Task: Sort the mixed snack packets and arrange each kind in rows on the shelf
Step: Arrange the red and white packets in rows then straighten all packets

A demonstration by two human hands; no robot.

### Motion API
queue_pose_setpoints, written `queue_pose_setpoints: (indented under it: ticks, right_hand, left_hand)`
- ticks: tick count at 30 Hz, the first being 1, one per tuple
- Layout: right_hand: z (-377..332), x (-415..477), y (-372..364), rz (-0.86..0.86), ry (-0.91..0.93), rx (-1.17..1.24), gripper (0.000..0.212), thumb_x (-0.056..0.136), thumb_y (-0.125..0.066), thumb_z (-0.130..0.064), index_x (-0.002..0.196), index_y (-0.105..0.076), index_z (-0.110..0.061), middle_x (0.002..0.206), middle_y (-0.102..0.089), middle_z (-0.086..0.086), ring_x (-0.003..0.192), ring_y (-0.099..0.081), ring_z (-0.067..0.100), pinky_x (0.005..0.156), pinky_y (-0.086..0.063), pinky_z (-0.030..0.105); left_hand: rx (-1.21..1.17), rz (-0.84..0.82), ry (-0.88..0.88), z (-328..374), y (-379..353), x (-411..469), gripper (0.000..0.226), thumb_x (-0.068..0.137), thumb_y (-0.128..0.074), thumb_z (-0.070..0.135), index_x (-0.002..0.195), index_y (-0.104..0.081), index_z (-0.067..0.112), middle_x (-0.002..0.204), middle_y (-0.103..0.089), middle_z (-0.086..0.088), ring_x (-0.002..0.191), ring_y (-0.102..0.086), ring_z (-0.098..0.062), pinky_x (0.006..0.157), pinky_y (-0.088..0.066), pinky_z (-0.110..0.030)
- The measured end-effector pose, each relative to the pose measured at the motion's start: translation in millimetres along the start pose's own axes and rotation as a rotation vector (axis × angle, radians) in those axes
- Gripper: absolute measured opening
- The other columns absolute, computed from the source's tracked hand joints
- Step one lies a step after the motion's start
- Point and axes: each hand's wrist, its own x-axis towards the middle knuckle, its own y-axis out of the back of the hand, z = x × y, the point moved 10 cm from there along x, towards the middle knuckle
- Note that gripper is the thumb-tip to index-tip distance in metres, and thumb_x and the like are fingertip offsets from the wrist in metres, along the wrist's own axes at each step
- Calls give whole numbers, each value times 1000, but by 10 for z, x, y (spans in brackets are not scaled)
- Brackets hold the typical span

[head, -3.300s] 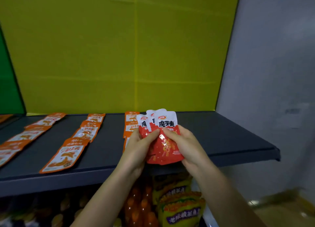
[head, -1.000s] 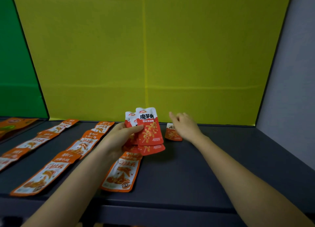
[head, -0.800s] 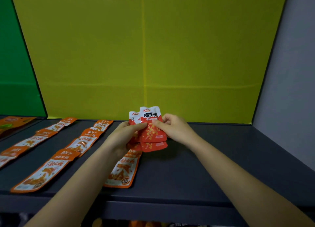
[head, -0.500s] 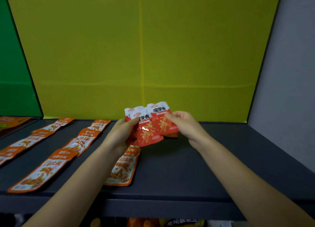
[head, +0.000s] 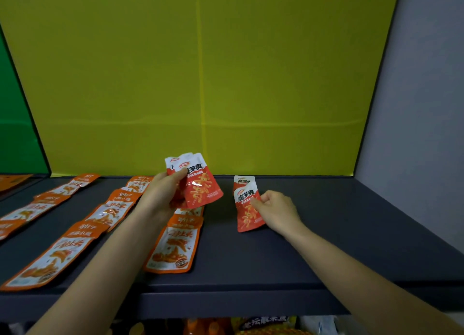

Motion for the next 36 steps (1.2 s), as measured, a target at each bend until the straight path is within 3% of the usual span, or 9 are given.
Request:
queue_pose_setpoints:
  ticks: [4, 10, 16, 19, 24, 27, 30, 34, 36]
  right_hand:
    - [-62, -76, 50, 9, 33, -212, 36, 93, -42, -45, 66, -42, -20, 92, -63, 4, 97, -60, 28, 76, -40, 33]
    - [-180, -156, 39, 19, 125, -444, 43, 95, -34, -46, 59, -29, -22, 96, -65, 6, 98, -59, 28, 88, -36, 37]
    - [-304, -220, 1, 90, 226, -652, 50, 94, -29, -51, 81, -60, -15, 97, -68, 7, 92, -61, 26, 89, -34, 38]
    - [-443, -339, 134, 156, 316, -549, 49, 97, -25, -49, 60, -39, -20, 90, -69, 7, 81, -59, 27, 89, -37, 37]
    - [-532, -405, 211, 38, 246, -69, 53, 93, -29, -56, 81, -63, -18, 90, -68, 2, 94, -60, 27, 80, -43, 35]
    - [-592, -418, 152, 29, 275, 9, 44, 90, -44, -54, 67, -53, -18, 63, -54, -4, 78, -57, 23, 66, -38, 32]
    - [-540, -398, 199, 46, 274, 110, 43, 89, -53, -45, 60, -48, -13, 57, -50, -1, 63, -48, 18, 60, -32, 31]
    - [-332, -442, 301, 48, 233, 177, 45, 88, -56, -42, 67, -57, -2, 69, -63, 17, 66, -53, 22, 60, -31, 30]
    - [-226, -526, 207, -14, 224, 74, 43, 89, -55, -42, 65, -55, -7, 69, -66, 10, 66, -59, 19, 59, -35, 29]
  left_hand:
    - [35, -21, 3, -27, -54, -44, 17, 96, -47, 16, 81, -55, 13, 68, -59, -1, 47, -59, -7, 46, -46, -18]
    - [46, -37, 9, -43, -82, -108, 17, 96, -46, 16, 82, -55, 12, 73, -61, -3, 53, -62, -11, 58, -46, -28]
    - [123, -56, 33, -74, -132, -220, 17, 96, -47, 17, 81, -54, 13, 74, -60, -3, 64, -56, -15, 58, -46, -28]
    - [181, -109, 35, -99, -176, -285, 17, 96, -47, 18, 83, -56, 14, 74, -61, -3, 63, -57, -16, 60, -45, -28]
    - [242, -214, 21, -174, -342, -379, 12, 94, -49, 19, 98, -60, 16, 71, -69, 3, 58, -63, -12, 58, -50, -25]
    - [271, -272, 20, -238, -475, -423, 10, 92, -53, 19, 98, -60, 17, 79, -69, 1, 63, -64, -13, 64, -50, -28]
    - [256, -262, 52, -277, -485, -442, 8, 91, -53, 20, 96, -59, 18, 79, -66, -2, 62, -62, -15, 56, -51, -26]
    - [196, -150, 43, -160, -292, -386, 12, 92, -47, 13, 85, -57, 15, 60, -64, 1, 41, -59, -7, 46, -49, -22]
    - [162, -77, 6, -60, -149, -327, 15, 92, -46, 10, 80, -55, 14, 44, -61, 5, 36, -57, -6, 45, -49, -23]
